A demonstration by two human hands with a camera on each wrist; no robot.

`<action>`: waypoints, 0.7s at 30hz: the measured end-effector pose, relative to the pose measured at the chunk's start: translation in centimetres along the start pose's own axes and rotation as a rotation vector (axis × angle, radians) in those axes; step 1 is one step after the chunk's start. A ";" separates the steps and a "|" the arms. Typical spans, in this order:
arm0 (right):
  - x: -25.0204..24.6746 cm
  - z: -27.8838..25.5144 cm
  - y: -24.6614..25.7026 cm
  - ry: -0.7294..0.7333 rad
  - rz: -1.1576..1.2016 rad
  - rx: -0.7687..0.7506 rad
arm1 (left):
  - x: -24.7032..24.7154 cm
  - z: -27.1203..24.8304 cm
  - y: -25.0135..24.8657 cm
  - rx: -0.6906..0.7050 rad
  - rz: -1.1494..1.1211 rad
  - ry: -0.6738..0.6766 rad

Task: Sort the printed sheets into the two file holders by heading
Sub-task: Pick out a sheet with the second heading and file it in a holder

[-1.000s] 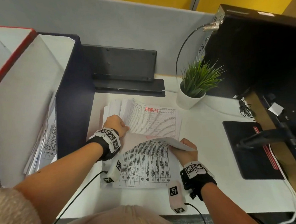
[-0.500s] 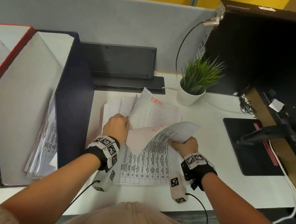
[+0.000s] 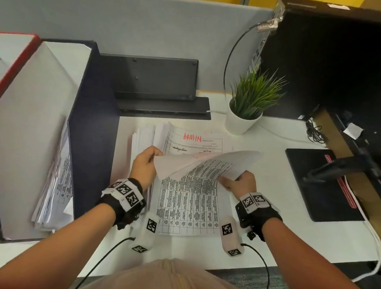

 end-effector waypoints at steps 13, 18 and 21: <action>0.5 -0.7 -0.3 -0.029 0.014 -0.054 | -1.4 2.5 0.6 -0.412 0.362 -0.029; 0.8 -0.8 -0.6 -0.010 -0.001 -0.056 | -0.7 2.4 0.0 -0.361 0.747 -0.012; 0.8 -0.8 -0.6 -0.009 -0.011 -0.069 | -0.6 2.4 -0.1 -0.339 0.746 -0.030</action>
Point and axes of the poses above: each hand's wrist, its own z-axis towards the middle knuckle, its own x-axis out of the palm, y = z × x, the point moved 8 cm from there along z, towards the middle knuckle, and after that the axes turned 6 degrees about -x, right-handed, at the moved point
